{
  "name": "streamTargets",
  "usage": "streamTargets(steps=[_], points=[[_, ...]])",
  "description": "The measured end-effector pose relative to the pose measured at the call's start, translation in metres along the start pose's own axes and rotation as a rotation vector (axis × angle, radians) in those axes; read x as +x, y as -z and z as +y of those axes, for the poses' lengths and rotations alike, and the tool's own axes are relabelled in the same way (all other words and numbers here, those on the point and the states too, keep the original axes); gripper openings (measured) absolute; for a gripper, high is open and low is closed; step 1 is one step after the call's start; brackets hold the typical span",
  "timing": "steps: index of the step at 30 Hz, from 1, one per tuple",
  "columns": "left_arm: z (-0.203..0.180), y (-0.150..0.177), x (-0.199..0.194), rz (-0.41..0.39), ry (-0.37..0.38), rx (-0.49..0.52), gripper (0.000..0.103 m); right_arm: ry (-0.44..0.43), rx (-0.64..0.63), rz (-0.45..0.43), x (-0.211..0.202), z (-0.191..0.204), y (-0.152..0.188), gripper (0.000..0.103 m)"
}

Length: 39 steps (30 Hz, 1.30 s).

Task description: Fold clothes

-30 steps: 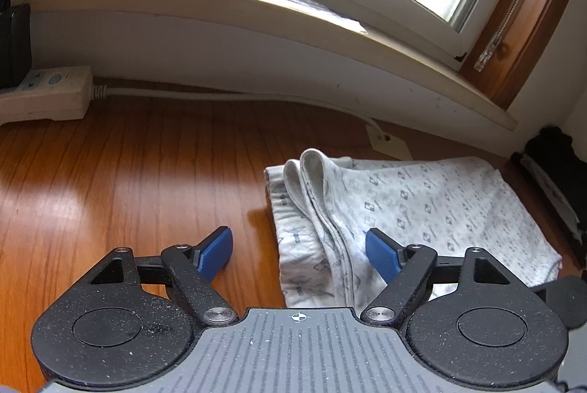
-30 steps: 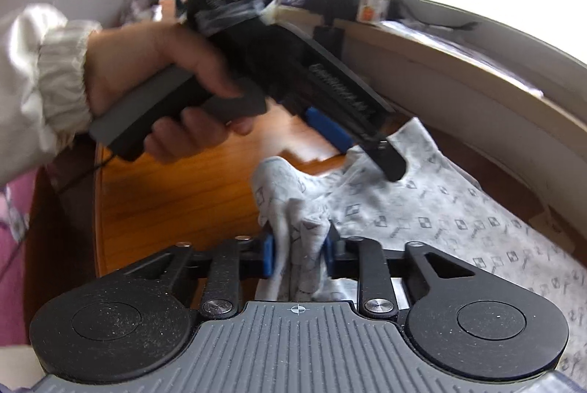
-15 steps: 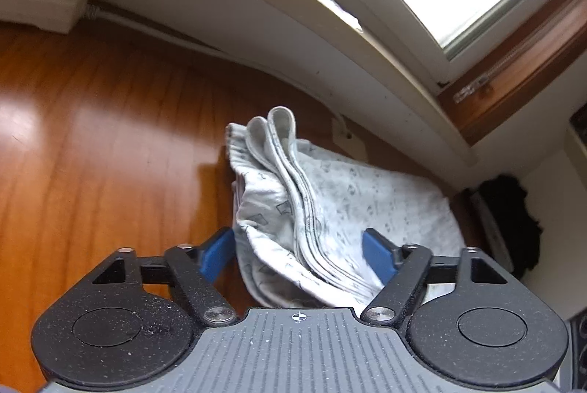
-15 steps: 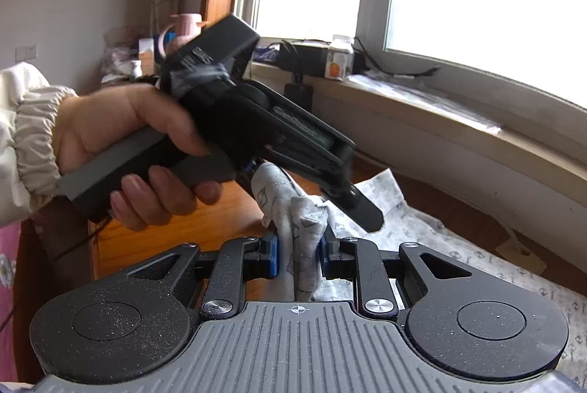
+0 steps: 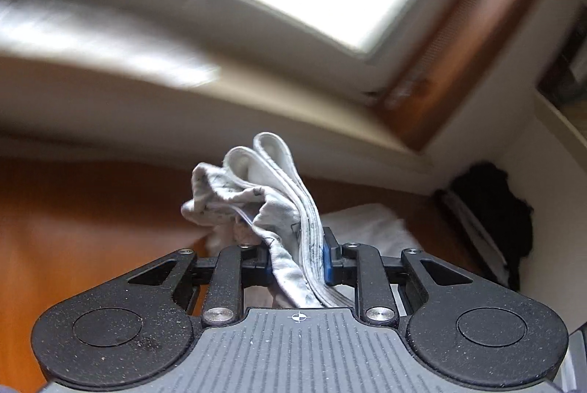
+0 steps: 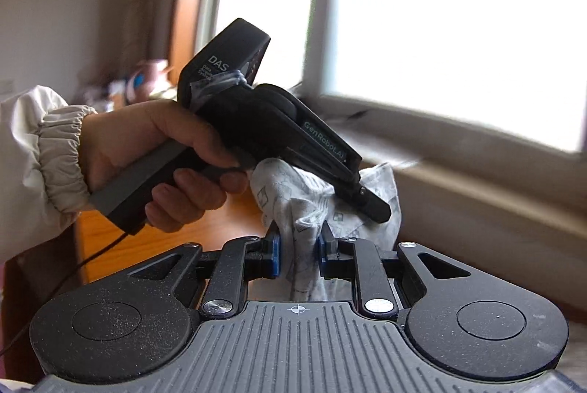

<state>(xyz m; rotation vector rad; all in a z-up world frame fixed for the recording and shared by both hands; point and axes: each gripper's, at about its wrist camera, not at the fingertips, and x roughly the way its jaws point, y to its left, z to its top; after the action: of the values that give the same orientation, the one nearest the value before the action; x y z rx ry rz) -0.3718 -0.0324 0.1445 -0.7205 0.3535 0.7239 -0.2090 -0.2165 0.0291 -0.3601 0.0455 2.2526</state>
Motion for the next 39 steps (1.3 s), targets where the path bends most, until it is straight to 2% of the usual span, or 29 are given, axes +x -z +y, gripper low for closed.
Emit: streamTargets(steps=[4,9,10,11,12,13,14,15,19,21,25,29,32,36,39], points=[[-0.078,-0.023,0.051,0.036,0.041,0.124,0.025,0.121,0.048,-0.024,-0.061,-0.05,0.0,0.02],[-0.166,-0.025,0.135,0.115,0.076,0.223,0.025,0.258,0.14,-0.014,-0.127,-0.113,0.022,0.02],[-0.176,-0.022,0.148,0.124,0.067,0.243,0.029,0.277,0.162,0.008,-0.136,-0.124,0.03,0.022],[-0.185,-0.019,0.16,0.127,0.054,0.265,0.04,0.288,0.187,0.045,-0.142,-0.136,0.04,0.024],[-0.193,-0.015,0.172,0.131,0.042,0.286,0.047,0.305,0.208,0.081,-0.146,-0.145,0.05,0.032],[-0.202,-0.012,0.184,0.135,0.03,0.307,0.057,0.342,0.226,0.104,-0.149,-0.154,0.062,0.047],[-0.21,-0.009,0.196,0.139,0.017,0.328,0.063,0.379,0.244,0.127,-0.153,-0.162,0.074,0.051],[-0.213,-0.007,0.203,0.141,0.013,0.336,0.065,0.406,0.26,0.145,-0.156,-0.169,0.084,0.051],[-0.198,-0.006,0.216,0.148,-0.006,0.336,0.07,0.432,0.279,0.154,-0.162,-0.171,0.101,0.053],[-0.183,-0.005,0.215,0.145,-0.015,0.325,0.071,0.416,0.267,0.149,-0.155,-0.164,0.1,0.054],[-0.144,-0.006,0.211,0.138,-0.023,0.297,0.072,0.34,0.247,0.161,-0.129,-0.155,0.093,0.054],[-0.106,-0.001,0.202,0.133,-0.034,0.301,0.072,0.275,0.229,0.233,-0.094,-0.139,0.097,0.054],[-0.079,0.001,0.196,0.133,-0.017,0.289,0.072,0.29,0.21,0.317,-0.078,-0.138,0.106,0.054],[-0.057,-0.003,0.189,0.129,0.028,0.286,0.072,0.306,0.218,0.357,-0.091,-0.15,0.111,0.052],[-0.05,-0.007,0.187,0.131,0.073,0.306,0.072,0.39,0.18,0.416,-0.103,-0.161,0.109,0.051]])
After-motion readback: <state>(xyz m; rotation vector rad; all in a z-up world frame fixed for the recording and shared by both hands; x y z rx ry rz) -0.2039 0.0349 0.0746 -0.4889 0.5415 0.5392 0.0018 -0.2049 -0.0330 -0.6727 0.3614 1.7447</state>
